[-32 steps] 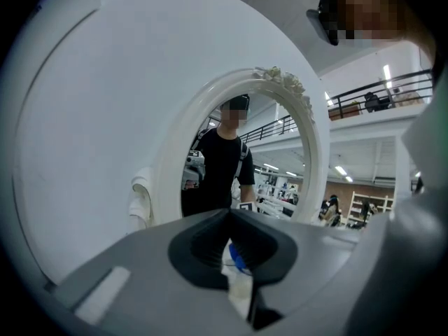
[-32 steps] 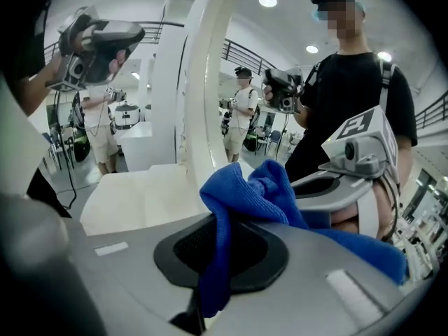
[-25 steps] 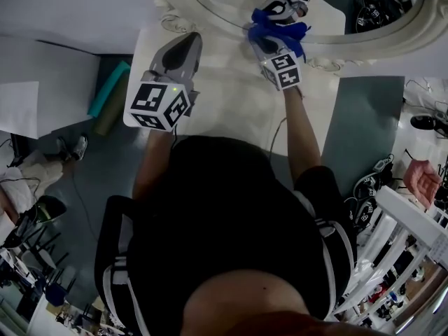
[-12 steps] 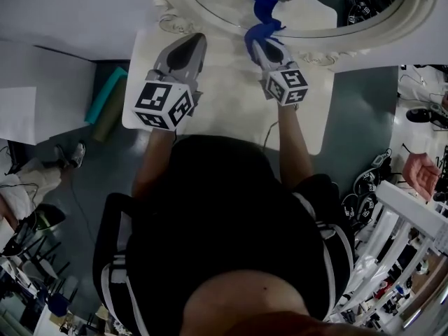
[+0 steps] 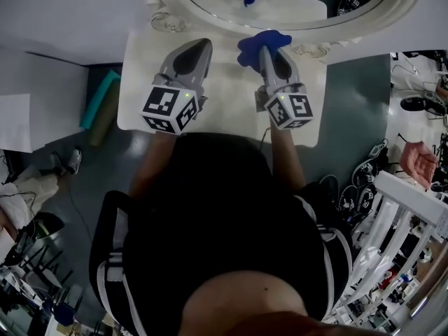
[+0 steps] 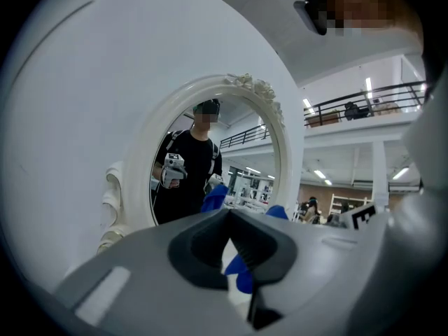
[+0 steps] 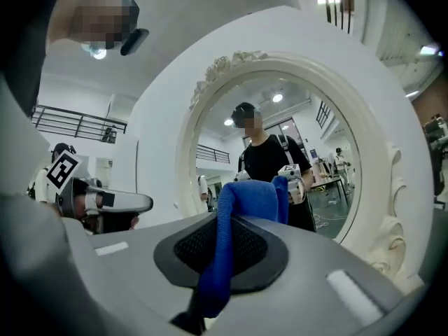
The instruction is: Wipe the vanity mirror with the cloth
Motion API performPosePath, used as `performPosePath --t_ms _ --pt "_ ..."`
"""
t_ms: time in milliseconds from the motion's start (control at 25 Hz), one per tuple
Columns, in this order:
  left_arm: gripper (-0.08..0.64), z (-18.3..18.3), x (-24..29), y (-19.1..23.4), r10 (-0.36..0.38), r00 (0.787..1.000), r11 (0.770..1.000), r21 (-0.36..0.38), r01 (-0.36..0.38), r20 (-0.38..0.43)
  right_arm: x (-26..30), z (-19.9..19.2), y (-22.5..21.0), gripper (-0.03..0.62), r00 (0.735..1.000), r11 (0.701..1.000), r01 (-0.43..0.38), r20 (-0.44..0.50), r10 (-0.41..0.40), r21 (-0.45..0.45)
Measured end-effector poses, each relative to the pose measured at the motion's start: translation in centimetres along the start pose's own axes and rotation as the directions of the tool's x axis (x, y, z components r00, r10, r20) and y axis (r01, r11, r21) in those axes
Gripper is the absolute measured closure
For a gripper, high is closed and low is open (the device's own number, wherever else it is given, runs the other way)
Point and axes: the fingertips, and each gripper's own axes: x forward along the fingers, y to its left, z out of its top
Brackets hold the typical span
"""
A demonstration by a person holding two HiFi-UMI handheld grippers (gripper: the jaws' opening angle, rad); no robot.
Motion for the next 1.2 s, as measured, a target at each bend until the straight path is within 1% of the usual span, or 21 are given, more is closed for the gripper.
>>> performPosePath --t_ms 160,400,520,800,1200 --pt "0.552 -1.1 -0.1 -1.0 -0.01 1.0 1.0 0.001 0.01 -0.004 -1.8 0.7 0.9 0.561 0.999 0.999 0.033 0.031 -0.033 0.011" --pt "0.552 -2.7 0.1 -2.5 -0.029 0.999 1.0 -0.005 0.029 -0.021 -3.6 0.7 0.7 0.561 0.998 0.998 0.041 0.041 -0.043 0.039" --pt "0.552 -2.8 0.1 -2.6 -0.036 0.999 0.999 -0.002 0.036 -0.027 -3.8 0.8 1.1 0.561 0.998 0.998 0.045 0.037 -0.046 0.051" --pt "0.552 -2.9 0.2 -2.8 -0.035 0.999 0.999 -0.009 0.035 -0.019 -3.8 0.2 1.2 0.563 0.998 0.997 0.062 0.016 -0.062 0.039" --pt "0.552 -3.3 -0.2 -2.7 -0.037 0.999 0.999 -0.012 0.036 -0.026 -3.9 -0.1 1.6 0.563 0.998 0.997 0.066 0.02 -0.067 0.037"
